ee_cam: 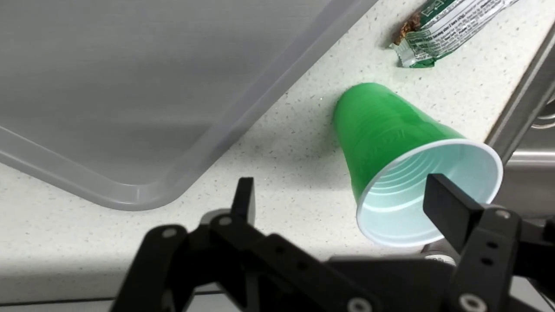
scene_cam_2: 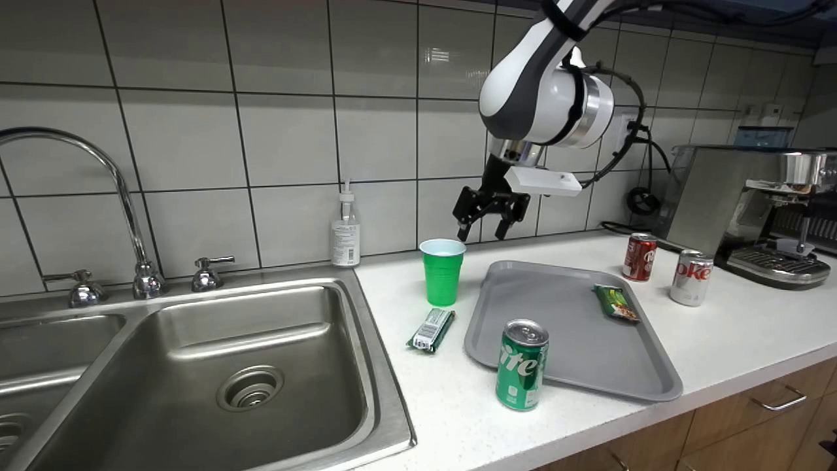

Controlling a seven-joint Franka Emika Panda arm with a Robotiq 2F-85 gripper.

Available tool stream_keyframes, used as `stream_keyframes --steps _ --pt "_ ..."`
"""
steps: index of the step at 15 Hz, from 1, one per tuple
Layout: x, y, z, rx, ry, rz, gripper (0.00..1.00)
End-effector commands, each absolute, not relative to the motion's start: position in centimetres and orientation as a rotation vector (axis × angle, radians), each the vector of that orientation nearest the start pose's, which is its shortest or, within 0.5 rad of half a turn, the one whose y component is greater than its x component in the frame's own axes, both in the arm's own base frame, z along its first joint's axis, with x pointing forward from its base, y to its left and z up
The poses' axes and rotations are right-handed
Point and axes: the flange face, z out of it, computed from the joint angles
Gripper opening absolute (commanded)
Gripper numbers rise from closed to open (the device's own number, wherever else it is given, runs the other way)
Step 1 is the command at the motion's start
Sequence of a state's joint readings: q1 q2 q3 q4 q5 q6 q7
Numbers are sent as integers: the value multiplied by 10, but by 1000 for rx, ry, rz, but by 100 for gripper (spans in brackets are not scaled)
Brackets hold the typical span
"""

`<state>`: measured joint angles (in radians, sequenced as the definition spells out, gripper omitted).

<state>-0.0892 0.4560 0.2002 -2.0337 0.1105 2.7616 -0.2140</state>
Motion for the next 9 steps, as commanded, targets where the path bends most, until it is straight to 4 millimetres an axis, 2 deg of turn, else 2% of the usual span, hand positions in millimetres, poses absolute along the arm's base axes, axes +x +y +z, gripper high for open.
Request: stream_keyframes --steps 1,9 --pt "636 71 248 -2952 -357 -403 100" --pt "648 87 235 -2943 -399 -384 100"
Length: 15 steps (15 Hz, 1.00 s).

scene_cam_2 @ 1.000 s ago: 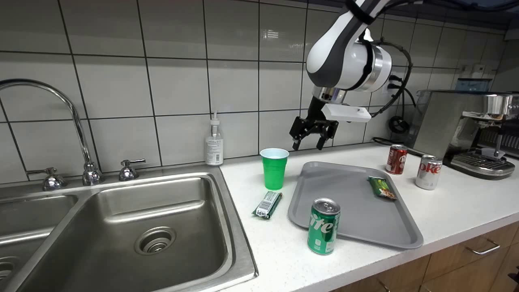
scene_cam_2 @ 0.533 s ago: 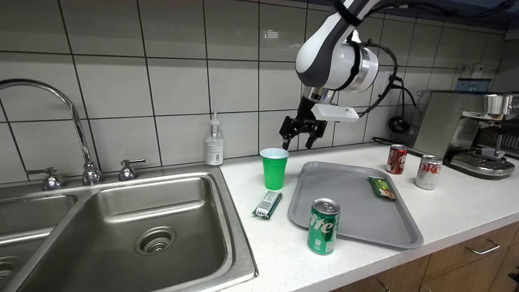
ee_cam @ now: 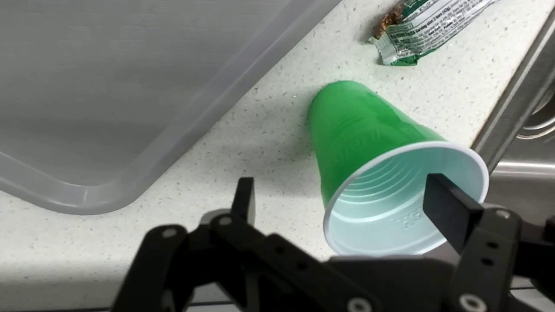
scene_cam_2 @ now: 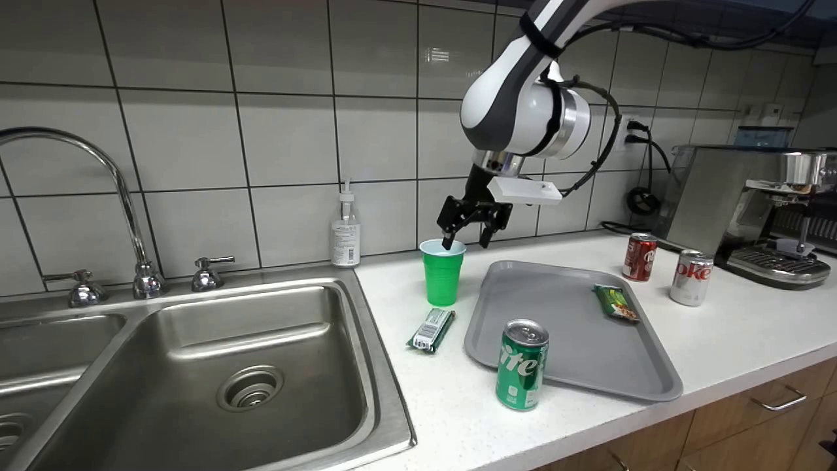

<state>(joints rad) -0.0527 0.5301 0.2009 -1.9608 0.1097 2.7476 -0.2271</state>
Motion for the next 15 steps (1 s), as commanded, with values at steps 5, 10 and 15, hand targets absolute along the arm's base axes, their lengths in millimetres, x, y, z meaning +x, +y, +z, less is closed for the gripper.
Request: stream_keyframes --steps 5,10,15 --pt "653 87 232 -2943 -406 -380 100" --pt "654 87 230 -2945 -406 -382 74" --pt "656 85 228 -2947 -400 -379 34"
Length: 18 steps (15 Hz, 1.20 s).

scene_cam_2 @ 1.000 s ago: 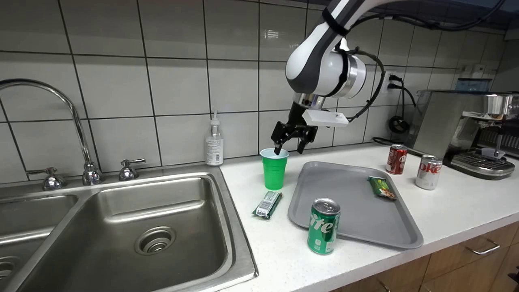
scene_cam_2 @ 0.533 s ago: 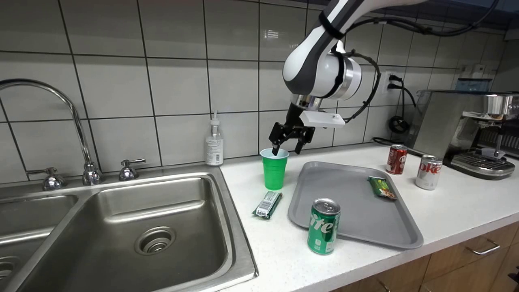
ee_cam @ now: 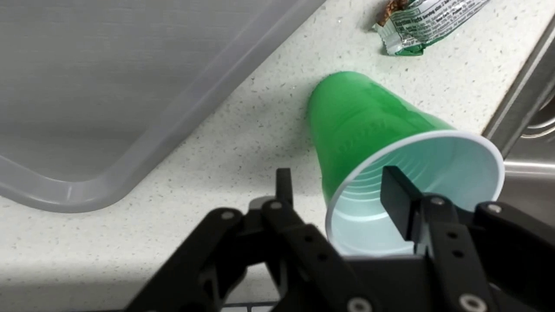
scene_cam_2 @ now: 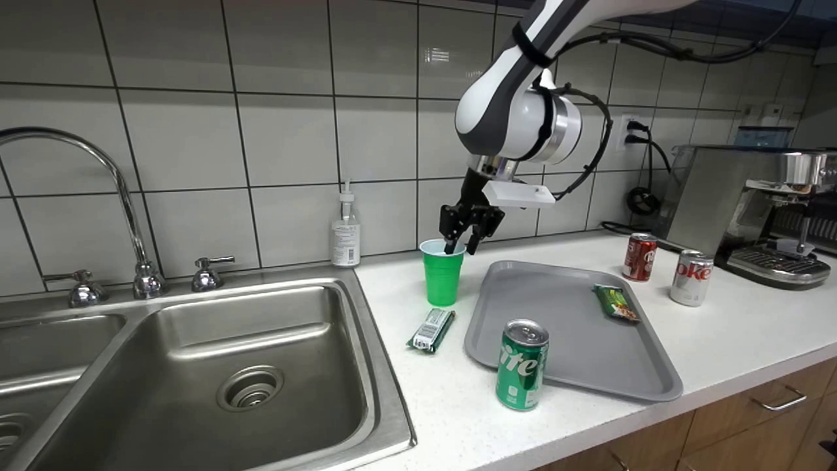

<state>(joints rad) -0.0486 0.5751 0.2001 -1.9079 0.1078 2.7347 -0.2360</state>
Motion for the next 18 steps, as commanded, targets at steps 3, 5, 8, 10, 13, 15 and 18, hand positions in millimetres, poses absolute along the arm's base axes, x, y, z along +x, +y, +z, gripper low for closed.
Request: stream_keyframes --steps 3,5,8,10,13,15,18 --pt "655 86 227 -2947 -402 -379 12" --pt "655 86 228 -2946 -408 -384 0" --pt "654 87 230 -2944 -412 -389 1" --pt "654 87 234 -2940 -415 -397 1" --pt "652 87 242 -2928 -415 -410 1" --pt "649 86 247 -2923 -416 -421 1" --pt "645 84 256 -2914 -416 -441 1"
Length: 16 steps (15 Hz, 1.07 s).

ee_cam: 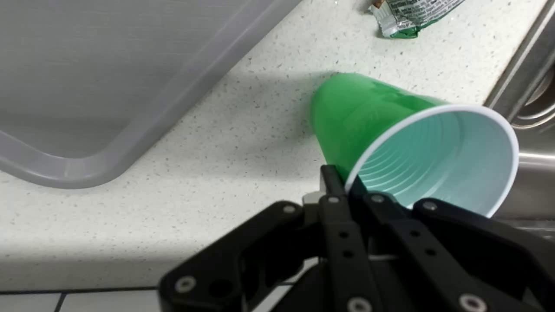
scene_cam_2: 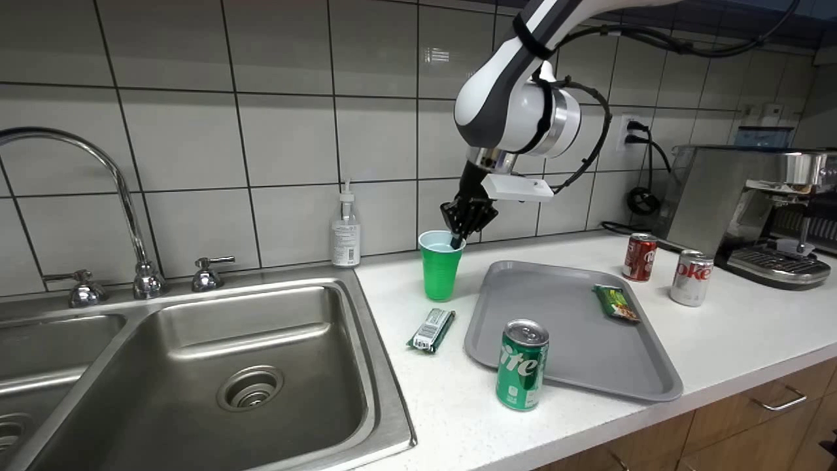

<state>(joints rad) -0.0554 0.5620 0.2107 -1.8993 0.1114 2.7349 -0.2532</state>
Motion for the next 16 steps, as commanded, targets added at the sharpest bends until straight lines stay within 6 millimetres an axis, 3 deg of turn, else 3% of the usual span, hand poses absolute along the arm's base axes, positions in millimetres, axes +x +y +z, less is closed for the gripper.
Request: stream_keyframes --steps 1,8,16 --pt "644 82 260 -2913 -415 -447 1" --pt "631 58 279 -2925 -375 -480 1" --pt "611 6 287 -2966 -232 -478 1"
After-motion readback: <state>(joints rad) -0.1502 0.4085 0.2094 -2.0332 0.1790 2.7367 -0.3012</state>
